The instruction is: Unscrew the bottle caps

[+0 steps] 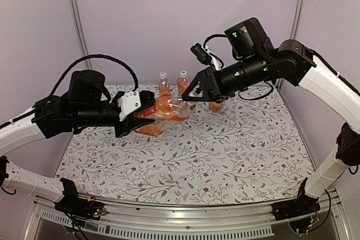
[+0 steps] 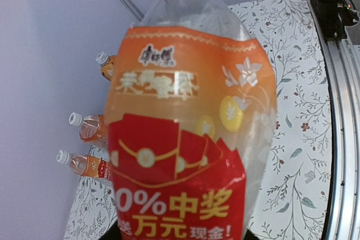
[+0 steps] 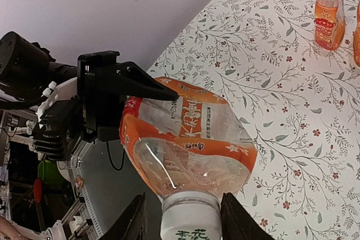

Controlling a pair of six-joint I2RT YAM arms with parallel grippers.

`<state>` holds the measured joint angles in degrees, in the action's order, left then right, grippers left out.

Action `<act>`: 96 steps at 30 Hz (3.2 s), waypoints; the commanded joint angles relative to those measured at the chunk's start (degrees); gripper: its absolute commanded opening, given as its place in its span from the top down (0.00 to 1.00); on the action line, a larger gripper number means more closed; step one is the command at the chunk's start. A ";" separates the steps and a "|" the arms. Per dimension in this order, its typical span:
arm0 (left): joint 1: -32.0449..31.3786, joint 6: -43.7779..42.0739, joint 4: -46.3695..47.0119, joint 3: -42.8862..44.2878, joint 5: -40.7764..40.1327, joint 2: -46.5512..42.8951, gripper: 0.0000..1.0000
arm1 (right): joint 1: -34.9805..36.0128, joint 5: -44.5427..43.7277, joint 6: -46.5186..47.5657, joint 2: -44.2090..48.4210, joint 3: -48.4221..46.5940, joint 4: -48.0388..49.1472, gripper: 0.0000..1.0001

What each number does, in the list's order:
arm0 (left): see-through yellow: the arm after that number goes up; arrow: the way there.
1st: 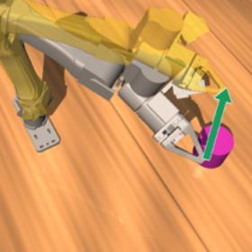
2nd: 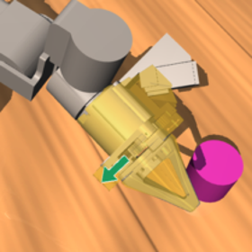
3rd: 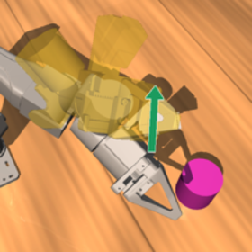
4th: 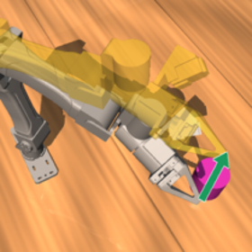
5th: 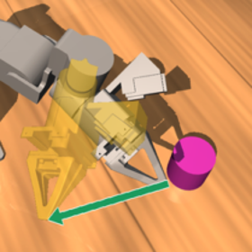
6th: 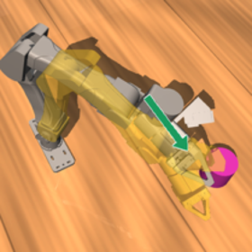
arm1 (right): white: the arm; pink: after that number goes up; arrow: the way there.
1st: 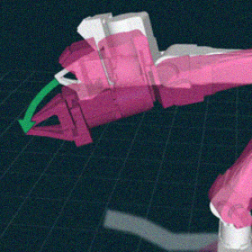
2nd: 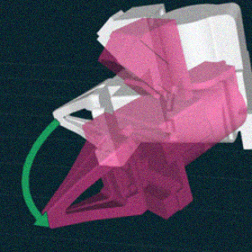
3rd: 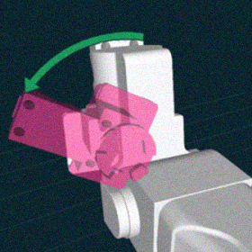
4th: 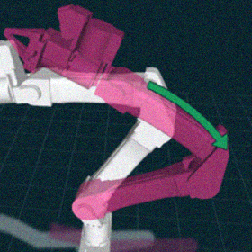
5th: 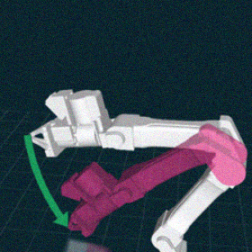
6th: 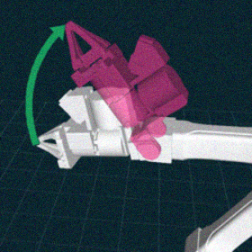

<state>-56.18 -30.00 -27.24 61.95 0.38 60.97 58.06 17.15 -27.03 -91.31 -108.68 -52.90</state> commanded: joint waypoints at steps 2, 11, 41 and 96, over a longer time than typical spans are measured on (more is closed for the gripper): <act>0.28 -0.15 2.48 -0.96 -1.71 -0.84 0.92 | -0.20 3.02 -0.84 0.75 0.63 -0.78 0.55; 0.28 -0.25 2.31 -0.88 -1.20 -0.81 0.92 | -1.05 0.43 0.03 2.77 2.37 -1.00 0.65; 0.28 2.08 -0.08 1.24 3.30 -0.33 0.92 | -1.36 8.35 5.63 1.15 0.54 -2.01 1.00; -1.12 -0.01 5.27 0.02 -5.63 -0.05 0.92 | 0.67 -8.49 -6.62 6.79 2.31 -0.77 0.19</act>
<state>-56.45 -28.71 -25.04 63.16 -2.83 62.06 58.83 6.74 -20.73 -82.13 -103.92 -51.72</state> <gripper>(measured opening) 0.349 0.822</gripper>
